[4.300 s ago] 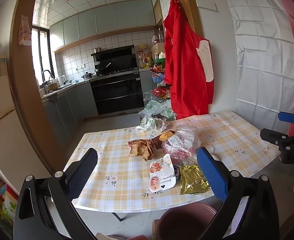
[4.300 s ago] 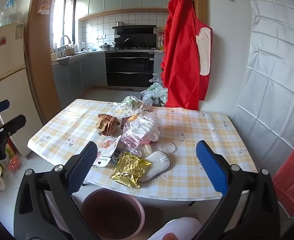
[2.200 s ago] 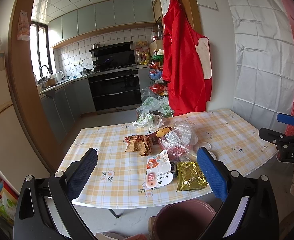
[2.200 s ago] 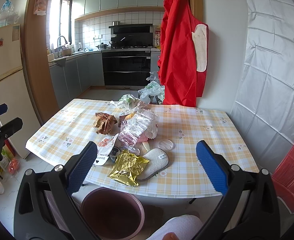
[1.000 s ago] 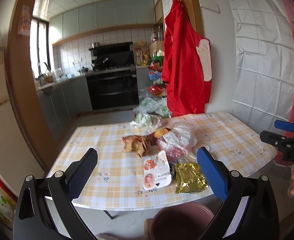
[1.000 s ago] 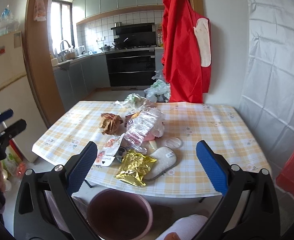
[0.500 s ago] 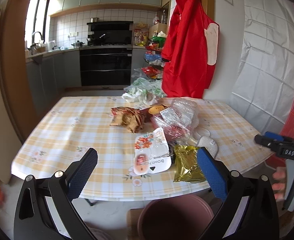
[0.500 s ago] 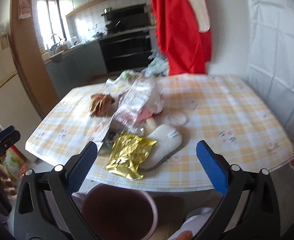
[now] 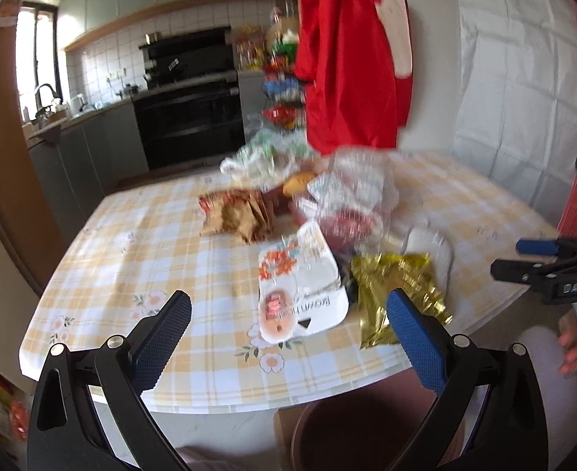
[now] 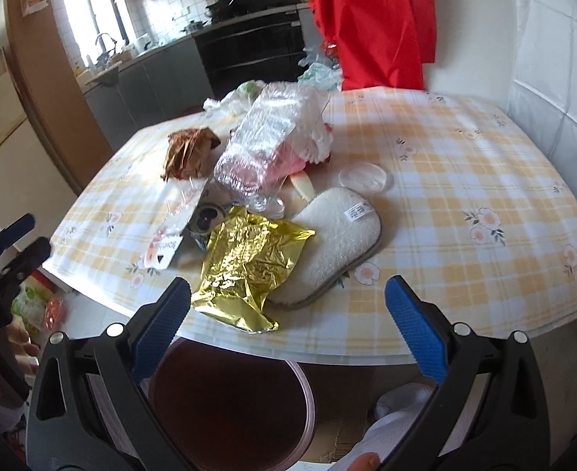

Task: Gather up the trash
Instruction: 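Reach the left tool to the white snack box while the right tool reaches the gold foil wrapper, then grasp the white box with the left tool while the right tool grasps the gold foil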

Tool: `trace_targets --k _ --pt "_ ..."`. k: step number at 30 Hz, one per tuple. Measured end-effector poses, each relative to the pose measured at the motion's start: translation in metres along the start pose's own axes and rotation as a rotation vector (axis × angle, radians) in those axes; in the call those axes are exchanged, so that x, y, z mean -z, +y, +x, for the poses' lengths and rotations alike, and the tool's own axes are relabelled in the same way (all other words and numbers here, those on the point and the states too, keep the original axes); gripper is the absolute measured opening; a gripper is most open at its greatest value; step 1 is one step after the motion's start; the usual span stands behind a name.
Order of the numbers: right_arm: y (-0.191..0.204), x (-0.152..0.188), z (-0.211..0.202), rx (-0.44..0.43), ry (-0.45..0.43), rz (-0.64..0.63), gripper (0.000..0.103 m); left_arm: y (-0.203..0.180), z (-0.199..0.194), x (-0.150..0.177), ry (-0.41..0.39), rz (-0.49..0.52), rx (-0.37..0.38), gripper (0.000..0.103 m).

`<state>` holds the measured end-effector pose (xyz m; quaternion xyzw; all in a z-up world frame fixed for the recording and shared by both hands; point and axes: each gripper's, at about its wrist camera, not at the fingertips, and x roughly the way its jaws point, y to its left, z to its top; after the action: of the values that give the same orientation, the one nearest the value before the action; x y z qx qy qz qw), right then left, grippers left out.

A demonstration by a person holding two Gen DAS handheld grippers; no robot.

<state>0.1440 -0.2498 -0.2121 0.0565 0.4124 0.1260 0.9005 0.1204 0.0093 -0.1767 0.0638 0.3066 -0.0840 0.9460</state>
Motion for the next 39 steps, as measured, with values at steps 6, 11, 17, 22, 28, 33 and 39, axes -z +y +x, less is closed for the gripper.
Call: trace_targets --k 6,11,17,22,28,33,39 --pt "-0.010 -0.002 0.023 -0.019 0.014 0.025 0.097 -0.012 0.050 0.007 0.084 0.030 0.013 0.097" --pt "-0.022 0.003 0.042 -0.043 0.062 0.051 0.097 -0.028 0.086 0.017 0.117 0.079 0.011 0.097" --pt "-0.025 0.007 0.056 -0.019 0.081 0.023 0.097 -0.048 0.124 0.020 0.130 0.216 -0.069 0.097" --pt "-0.024 0.007 0.059 -0.045 0.073 0.030 0.097 -0.057 0.149 0.020 0.126 0.310 -0.102 0.098" --pt "-0.014 0.009 0.069 -0.077 0.068 0.030 0.097 -0.042 0.162 0.021 0.155 0.268 -0.084 0.050" --pt "0.000 0.010 0.083 -0.121 0.062 0.039 0.097 0.005 0.139 0.019 0.109 0.039 -0.075 0.013" --pt "0.013 0.005 0.108 -0.089 0.060 0.072 0.097 0.044 0.098 0.014 0.026 -0.105 -0.074 0.004"
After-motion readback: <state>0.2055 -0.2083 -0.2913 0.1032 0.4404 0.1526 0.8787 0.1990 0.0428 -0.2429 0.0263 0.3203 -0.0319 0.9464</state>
